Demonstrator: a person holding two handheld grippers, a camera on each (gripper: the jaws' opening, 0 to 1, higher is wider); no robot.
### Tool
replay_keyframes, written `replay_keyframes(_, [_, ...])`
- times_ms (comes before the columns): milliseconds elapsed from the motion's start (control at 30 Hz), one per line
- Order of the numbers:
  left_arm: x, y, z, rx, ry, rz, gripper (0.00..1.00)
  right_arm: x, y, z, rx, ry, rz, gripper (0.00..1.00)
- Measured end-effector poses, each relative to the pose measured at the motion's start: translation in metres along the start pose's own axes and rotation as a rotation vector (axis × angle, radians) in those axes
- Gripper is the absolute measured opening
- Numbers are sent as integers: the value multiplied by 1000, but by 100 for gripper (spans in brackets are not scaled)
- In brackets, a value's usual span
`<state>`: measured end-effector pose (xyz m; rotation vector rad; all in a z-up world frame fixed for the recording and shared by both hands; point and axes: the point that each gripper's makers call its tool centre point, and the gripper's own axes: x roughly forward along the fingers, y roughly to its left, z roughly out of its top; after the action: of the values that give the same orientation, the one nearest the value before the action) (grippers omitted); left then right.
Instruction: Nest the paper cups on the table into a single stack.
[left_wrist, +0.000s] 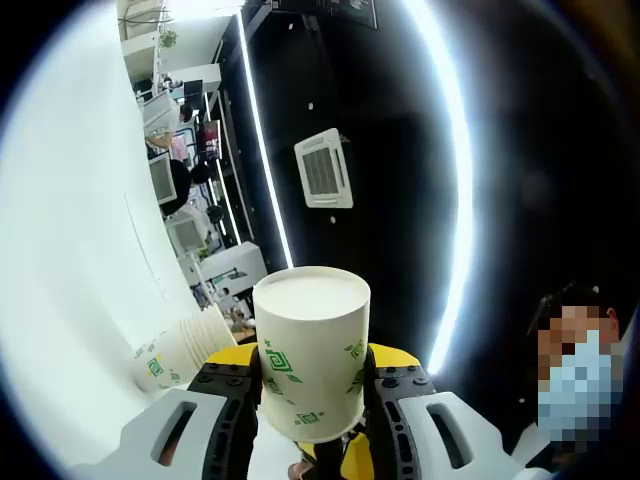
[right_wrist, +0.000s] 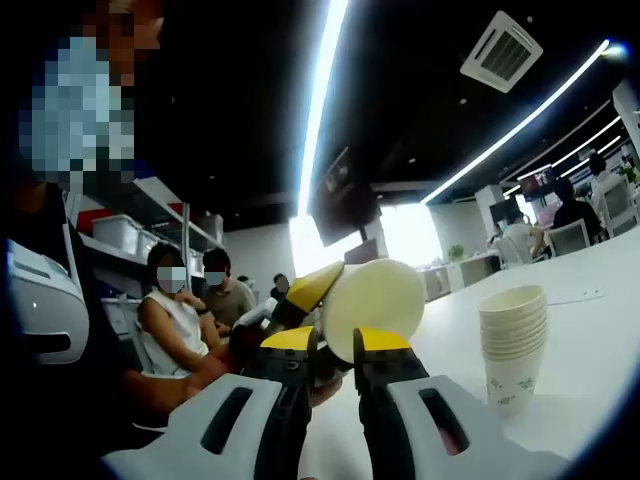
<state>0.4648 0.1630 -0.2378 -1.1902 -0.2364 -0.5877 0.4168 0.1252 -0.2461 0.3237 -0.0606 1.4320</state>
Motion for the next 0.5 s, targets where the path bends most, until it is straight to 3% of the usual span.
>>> replay_keyframes(500, [-2,5,-1,-7,-15,13,43,12,0,-7,-57,26,11,5])
